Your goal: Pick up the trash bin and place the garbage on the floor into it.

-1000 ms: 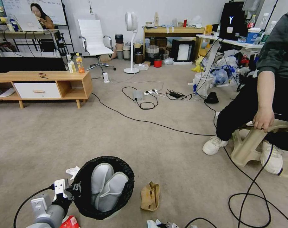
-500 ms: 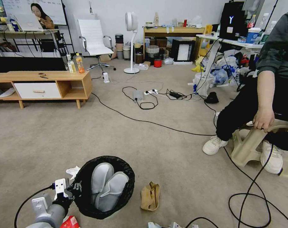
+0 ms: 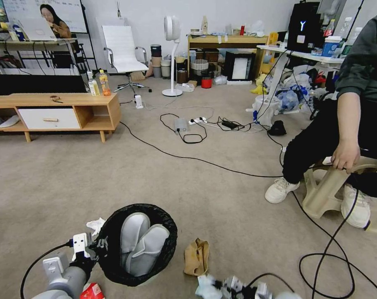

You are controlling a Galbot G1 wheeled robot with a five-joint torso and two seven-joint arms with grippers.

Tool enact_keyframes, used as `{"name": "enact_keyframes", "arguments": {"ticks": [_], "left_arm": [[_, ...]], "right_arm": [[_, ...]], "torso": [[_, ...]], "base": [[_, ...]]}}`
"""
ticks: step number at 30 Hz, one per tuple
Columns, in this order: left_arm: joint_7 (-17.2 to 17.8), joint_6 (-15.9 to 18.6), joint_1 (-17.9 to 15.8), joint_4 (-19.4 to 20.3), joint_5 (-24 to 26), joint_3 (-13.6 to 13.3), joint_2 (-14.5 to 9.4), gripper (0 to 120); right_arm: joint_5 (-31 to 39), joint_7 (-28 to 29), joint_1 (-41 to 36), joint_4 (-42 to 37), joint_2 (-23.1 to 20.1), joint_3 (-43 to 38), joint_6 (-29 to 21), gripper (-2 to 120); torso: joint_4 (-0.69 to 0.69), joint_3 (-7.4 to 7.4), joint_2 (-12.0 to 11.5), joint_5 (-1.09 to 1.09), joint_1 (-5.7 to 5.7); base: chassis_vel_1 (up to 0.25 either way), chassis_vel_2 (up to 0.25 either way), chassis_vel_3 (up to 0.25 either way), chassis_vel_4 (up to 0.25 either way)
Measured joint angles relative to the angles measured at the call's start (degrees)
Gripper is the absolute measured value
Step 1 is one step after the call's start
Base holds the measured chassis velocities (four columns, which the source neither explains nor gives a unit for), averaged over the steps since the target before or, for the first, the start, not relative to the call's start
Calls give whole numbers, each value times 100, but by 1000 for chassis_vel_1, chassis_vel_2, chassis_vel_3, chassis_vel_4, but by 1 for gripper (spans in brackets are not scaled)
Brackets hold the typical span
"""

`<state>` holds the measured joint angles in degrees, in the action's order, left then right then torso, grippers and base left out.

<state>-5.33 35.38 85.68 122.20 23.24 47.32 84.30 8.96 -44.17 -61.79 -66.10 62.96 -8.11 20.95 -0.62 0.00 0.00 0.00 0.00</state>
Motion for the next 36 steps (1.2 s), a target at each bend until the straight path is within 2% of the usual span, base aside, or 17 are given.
{"name": "enact_keyframes", "arguments": {"ticks": [7, 10, 13, 18, 21, 24, 26, 36], "left_arm": [[16, 30, 38, 111, 78, 62, -53, 4], [16, 31, 45, 124, 78, 62, -55, 4], [18, 35, 63, 164, 52, 7, -39, 4], [21, 57, 57, 181, 29, -34, -44, 4], [27, 70, 79, 148, -20, -74, -72, 4], [28, 72, 86, 126, -47, -97, -80, 4], [33, 85, 79, 127, -62, -113, -97, 4], [39, 106, 53, 120, -54, -76, -102, 4]], "right_arm": [[410, 112, -158, -1311, -374, -507, -215, 0], [506, 154, -167, -1513, -436, -553, -260, 0], [979, 352, -158, -2502, -689, -616, -510, 0], [1251, 493, -74, -3125, -808, -510, -627, 0], [1778, 889, 257, -3809, -867, -100, -836, 0], [1939, 985, 474, -3991, -876, 96, -946, 0], [2194, 1106, 987, -4219, -907, 494, -1121, 0], [2626, 1281, 2507, -4402, -788, 1423, -1269, 0]], "torso": [[0, 0, 0, 0, 0], [-1, 0, 0, -1, 0], [0, 0, 0, -1, 0], [-1, 0, 0, 0, 0], [-1, -1, 0, 0, 0], [0, 0, 0, -2, 0], [-1, 0, 0, -2, 0], [0, 0, 0, -2, 0]], "base": [[0, 0, 0, 0], [0, 0, 0, 0], [0, 0, 0, 0], [0, 0, 0, 0], [0, 0, 0, 0], [0, 0, 0, 0], [0, 0, 0, 0], [0, 0, 0, 0]]}}
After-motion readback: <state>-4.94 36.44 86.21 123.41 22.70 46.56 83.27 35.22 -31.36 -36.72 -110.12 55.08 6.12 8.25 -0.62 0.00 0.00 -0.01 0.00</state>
